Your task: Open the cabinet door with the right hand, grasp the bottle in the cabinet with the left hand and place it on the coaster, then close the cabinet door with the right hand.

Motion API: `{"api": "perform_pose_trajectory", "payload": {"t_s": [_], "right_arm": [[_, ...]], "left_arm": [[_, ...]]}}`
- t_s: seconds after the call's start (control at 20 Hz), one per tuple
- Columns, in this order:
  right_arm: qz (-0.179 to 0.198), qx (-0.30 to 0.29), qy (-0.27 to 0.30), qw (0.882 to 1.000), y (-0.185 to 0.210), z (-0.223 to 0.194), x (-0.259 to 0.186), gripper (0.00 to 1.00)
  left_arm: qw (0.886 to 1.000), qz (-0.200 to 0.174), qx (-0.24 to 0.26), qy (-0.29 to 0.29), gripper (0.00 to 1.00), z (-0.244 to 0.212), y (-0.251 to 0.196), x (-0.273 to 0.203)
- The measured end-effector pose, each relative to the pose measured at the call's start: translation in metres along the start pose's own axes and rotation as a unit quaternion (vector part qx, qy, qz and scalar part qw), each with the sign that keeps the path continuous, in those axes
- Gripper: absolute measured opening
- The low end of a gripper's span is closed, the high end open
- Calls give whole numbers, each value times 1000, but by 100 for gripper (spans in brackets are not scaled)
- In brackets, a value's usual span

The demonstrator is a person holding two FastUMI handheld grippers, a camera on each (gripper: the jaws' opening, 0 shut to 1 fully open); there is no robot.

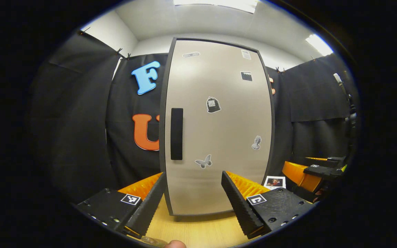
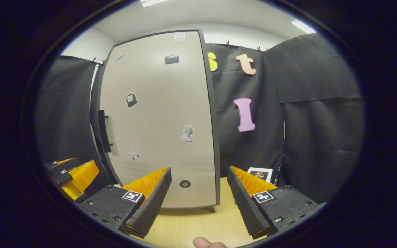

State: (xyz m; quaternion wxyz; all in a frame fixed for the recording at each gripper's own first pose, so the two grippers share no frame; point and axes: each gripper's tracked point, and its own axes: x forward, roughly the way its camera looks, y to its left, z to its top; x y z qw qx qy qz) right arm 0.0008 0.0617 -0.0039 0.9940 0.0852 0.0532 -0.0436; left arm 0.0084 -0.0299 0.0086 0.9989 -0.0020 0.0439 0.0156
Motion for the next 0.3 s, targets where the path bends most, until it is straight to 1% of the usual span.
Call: {"api": "perform_pose_trajectory", "payload": {"t_s": [0.05, 0.1, 0.3], "right_arm": [[3, -1, 0, 1000, 1, -1, 0, 100], [4, 0, -1, 1000, 1, 0, 0, 100], [9, -4, -4, 1000, 2, 0, -1, 100]], "left_arm": [[1000, -1, 1, -1, 85, 0, -3, 0], [1000, -3, 2, -1, 96, 0, -5, 0], [1000, 1, 1, 5, 96, -3, -5, 1]]}}
